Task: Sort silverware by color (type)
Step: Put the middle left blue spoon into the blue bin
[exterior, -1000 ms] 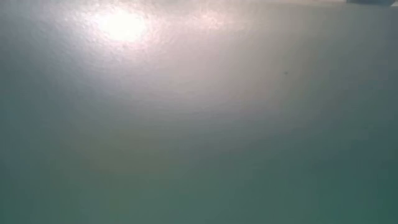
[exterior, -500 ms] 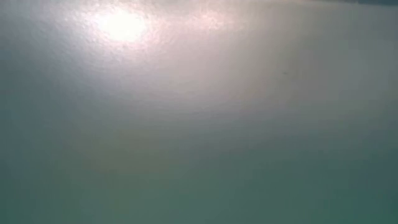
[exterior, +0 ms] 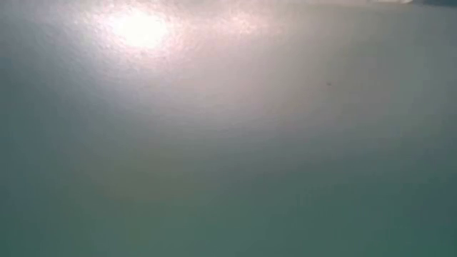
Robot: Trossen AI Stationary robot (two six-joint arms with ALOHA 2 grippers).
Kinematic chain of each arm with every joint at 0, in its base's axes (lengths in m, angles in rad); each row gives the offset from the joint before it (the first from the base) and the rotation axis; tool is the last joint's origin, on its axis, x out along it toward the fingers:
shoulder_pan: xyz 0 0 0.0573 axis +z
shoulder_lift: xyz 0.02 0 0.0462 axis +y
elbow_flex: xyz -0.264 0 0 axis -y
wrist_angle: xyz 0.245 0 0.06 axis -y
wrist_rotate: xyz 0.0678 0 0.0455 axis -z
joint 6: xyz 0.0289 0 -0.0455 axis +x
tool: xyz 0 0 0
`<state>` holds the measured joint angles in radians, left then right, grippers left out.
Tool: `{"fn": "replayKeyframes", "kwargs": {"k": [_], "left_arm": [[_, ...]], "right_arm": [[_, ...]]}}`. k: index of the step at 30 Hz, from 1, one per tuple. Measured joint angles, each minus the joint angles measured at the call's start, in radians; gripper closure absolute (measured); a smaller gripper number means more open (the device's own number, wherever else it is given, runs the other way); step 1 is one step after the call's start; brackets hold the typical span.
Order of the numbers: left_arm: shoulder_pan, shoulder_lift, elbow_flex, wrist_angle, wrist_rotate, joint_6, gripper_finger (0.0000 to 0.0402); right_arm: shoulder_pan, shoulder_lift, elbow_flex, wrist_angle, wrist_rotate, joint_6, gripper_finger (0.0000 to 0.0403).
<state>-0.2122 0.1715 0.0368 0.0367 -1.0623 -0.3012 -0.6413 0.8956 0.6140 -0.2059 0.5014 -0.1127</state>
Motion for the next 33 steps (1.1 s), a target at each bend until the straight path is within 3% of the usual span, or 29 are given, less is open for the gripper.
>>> {"fn": "replayKeyframes", "kwargs": {"k": [6,17,30,33], "left_arm": [[0.000,0.000,0.000,0.000,0.000,0.000,0.0263],[0.000,0.000,0.000,0.000,0.000,0.000,0.0263],[0.000,0.000,0.000,0.000,0.000,0.000,0.0263],[0.000,0.000,0.000,0.000,0.000,0.001,0.0263]], "right_arm": [[-0.001,0.031,0.000,-0.050,-0.001,-0.056,0.0360],[-0.001,0.097,0.000,-0.046,0.000,-0.049,0.0247],[-0.001,0.081,0.000,-0.044,-0.016,0.284,0.0230],[-0.001,0.081,0.000,-0.044,-0.066,0.340,0.0230]]}}
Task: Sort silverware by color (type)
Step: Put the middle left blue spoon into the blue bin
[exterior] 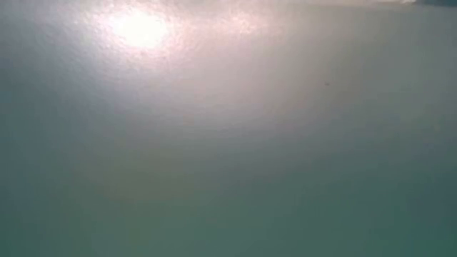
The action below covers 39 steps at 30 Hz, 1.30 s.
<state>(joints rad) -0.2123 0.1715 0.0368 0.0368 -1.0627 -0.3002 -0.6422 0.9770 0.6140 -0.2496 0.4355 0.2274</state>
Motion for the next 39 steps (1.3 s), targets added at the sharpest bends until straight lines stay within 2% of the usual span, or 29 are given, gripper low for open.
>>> {"fn": "replayKeyframes", "kwargs": {"k": [3,10,14,18,22,24,26,30,32,36,39], "left_arm": [[0.000,0.000,0.000,0.005,-0.001,0.002,0.0263],[0.001,0.000,0.000,0.006,0.011,0.003,0.0263],[0.001,0.000,0.000,0.007,-0.102,-0.041,0.0263],[0.001,0.000,0.000,0.007,-0.277,-0.049,0.0263],[0.001,0.000,0.000,0.008,-0.369,-0.057,0.0263],[0.001,0.000,0.000,0.013,-0.360,-0.059,0.0263],[0.002,0.000,0.000,0.058,-0.309,-0.068,0.0263],[0.020,0.000,0.000,0.253,-0.197,-0.055,0.0263],[0.033,0.000,0.000,0.356,-0.163,0.036,0.0263],[0.074,0.000,0.000,0.529,-0.116,0.310,0.0263],[0.120,0.000,0.000,0.554,0.008,0.436,0.0263]], "right_arm": [[0.001,0.000,0.000,0.002,-0.051,0.020,0.0230],[0.000,0.000,0.000,0.007,-0.053,0.131,0.0232],[0.000,0.000,0.000,0.008,-0.054,0.204,0.0239],[0.000,0.000,0.000,0.011,-0.053,0.221,0.0248],[0.000,0.000,0.000,0.029,-0.053,0.218,0.0257],[0.000,0.000,0.000,0.028,-0.053,0.216,0.0262],[0.000,0.000,0.000,0.028,-0.053,0.199,0.0265],[0.000,0.000,0.000,0.028,-0.052,0.157,0.0271],[0.000,0.000,0.000,0.027,-0.051,0.154,0.0273],[0.000,0.000,0.000,0.027,-0.051,0.155,0.0272],[0.000,0.000,0.000,0.027,-0.051,0.156,0.0271]]}}
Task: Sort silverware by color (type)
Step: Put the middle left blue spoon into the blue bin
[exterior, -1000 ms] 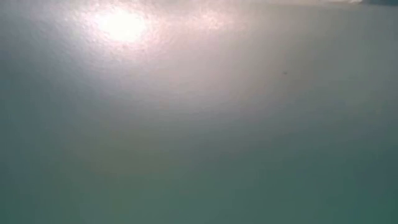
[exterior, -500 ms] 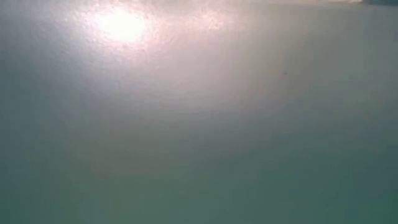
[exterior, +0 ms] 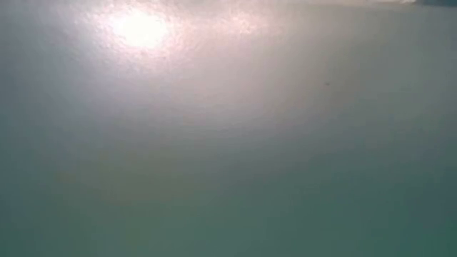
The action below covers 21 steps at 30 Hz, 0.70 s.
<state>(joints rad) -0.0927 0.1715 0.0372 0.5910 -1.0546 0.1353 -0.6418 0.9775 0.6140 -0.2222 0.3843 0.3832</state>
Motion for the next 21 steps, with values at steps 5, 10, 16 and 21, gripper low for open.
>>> {"fn": "replayKeyframes", "kwargs": {"k": [5,10,16,21], "left_arm": [[0.079,0.016,0.000,-0.002,0.107,-0.051,0.0263],[0.134,0.056,0.021,-0.054,0.109,-0.107,0.0263],[0.171,0.193,0.170,-0.293,0.150,-0.174,0.0263],[0.239,0.317,0.358,-0.641,0.093,-0.248,0.0263]], "right_arm": [[0.000,0.000,0.000,0.000,0.000,0.002,0.0276],[0.000,0.000,0.000,0.000,0.000,0.002,0.0277],[0.000,0.000,0.000,0.000,0.000,0.016,0.0277],[0.000,0.000,0.000,-0.010,0.000,0.018,0.0280]]}}
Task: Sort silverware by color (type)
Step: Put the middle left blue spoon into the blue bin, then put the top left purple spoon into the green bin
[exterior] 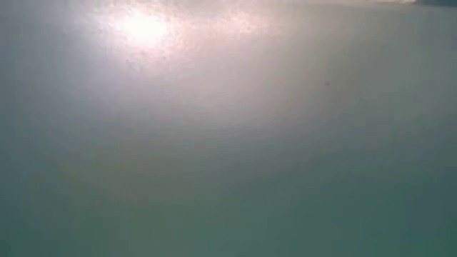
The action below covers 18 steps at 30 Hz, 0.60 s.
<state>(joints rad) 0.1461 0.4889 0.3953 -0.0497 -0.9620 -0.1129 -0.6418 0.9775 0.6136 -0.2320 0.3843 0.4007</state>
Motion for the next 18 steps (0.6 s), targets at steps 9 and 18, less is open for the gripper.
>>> {"fn": "replayKeyframes", "kwargs": {"k": [9,18], "left_arm": [[0.309,0.211,0.244,-0.653,0.157,-0.319,0.0263],[0.669,0.416,0.237,-0.628,0.559,-0.274,0.0263]], "right_arm": [[0.000,0.000,0.000,-0.002,0.000,0.000,0.0278],[0.000,0.000,0.000,-0.003,0.000,-0.008,0.0280]]}}
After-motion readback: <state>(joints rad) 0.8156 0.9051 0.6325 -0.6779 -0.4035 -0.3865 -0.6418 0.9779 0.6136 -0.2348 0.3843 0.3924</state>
